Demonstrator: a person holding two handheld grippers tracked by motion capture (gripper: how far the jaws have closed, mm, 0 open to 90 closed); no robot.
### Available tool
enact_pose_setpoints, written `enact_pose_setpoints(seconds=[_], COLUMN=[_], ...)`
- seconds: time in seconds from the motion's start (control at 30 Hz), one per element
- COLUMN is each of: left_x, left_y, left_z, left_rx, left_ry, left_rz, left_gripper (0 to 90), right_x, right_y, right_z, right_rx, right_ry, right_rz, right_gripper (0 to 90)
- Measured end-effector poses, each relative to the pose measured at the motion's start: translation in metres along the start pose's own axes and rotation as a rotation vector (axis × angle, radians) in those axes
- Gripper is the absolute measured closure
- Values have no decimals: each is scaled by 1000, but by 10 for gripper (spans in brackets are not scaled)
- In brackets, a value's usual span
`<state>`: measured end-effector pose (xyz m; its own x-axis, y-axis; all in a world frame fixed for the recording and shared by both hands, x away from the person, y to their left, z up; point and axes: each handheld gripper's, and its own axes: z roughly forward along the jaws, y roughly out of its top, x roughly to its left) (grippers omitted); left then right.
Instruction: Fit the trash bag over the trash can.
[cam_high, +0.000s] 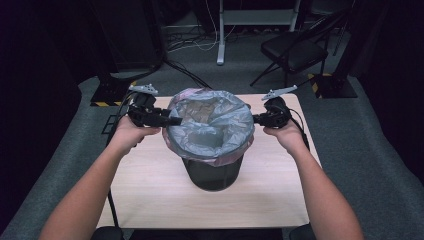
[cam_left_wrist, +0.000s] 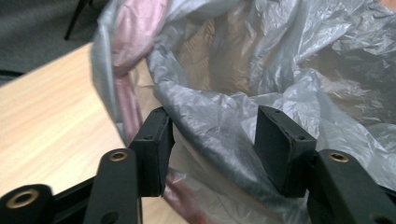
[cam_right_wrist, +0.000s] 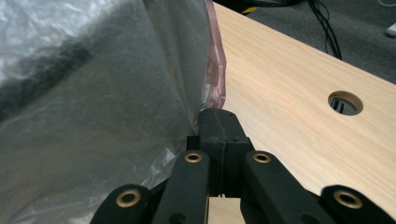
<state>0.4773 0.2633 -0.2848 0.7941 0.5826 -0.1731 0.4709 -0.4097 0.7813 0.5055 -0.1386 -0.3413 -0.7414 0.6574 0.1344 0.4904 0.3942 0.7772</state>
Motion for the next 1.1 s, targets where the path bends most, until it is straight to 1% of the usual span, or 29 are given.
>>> enact_pose_setpoints(seconds=[0.03, 0.07, 0.13, 0.2, 0.27, 0.3, 0.37, 0.47, 0.5, 0.53, 0.57, 0.6, 0.67, 0.7, 0.73, 0.8, 0.9, 0.93, 1.0, 1.1], left_x=[0, 1, 2, 3, 7, 10, 15, 25, 28, 32, 35, 37, 40, 41, 43, 45, 46, 46, 49, 53], left_y=[1, 2, 6, 10, 14, 16, 19, 22, 23, 23, 24, 24, 23, 23, 22, 19, 13, 11, 6, -1], left_z=[-2, -5, -12, -18, -21, -21, -18, -10, -7, -4, -1, 1, 8, 11, 14, 21, 31, 33, 40, 47], left_rx=[-6, -19, -45, -66, -77, -76, -73, -71, -66, -76, -81, -76, -68, -57, -49, -38, -32, -25, -6, 14], left_ry=[8, 10, 21, 45, 81, 108, 126, 130, 127, 117, 110, 105, 101, 108, 111, 106, 102, 107, 115, 126], left_rz=[-2, -4, 0, 1, -1, 3, -3, -18, -26, -36, -47, -38, -19, -15, -11, -20, -36, -39, -56, -79], left_gripper=[459, 429, 402, 385, 387, 394, 403, 416, 422, 433, 457, 519, 719, 801, 853, 887, 896, 897, 898, 898], right_x=[-1, -1, 0, 1, 1, 1, 1, 1, 1, 0, 0, 0, 0, -1, -1, -1, -1, -1, -1, -1], right_y=[-1, -1, -1, -1, -2, -2, -1, -1, -1, -1, -1, -1, -1, -1, -1, -2, -4, -5, -7, -10], right_z=[-1, -1, -1, -2, -2, -3, -3, -3, -3, -2, -2, -3, -3, -4, -5, -6, -7, -6, -6, -4], right_rx=[2, 6, 11, 11, 8, 8, 9, 7, 7, 6, 6, 5, 2, 0, -2, -9, -17, -20, -21, -9], right_ry=[4, 6, 2, 0, -5, -3, -4, -1, 1, 5, 5, 5, 5, 7, 5, 6, 9, 11, 13, 6], right_rz=[-4, -6, -12, -14, -16, -16, -15, -15, -14, -14, -15, -15, -14, -13, -14, -13, -13, -14, -10, -12], right_gripper=[899, 899, 899, 898, 898, 898, 897, 897, 896, 896, 896, 896, 896, 895, 896, 896, 896, 896, 896, 898])
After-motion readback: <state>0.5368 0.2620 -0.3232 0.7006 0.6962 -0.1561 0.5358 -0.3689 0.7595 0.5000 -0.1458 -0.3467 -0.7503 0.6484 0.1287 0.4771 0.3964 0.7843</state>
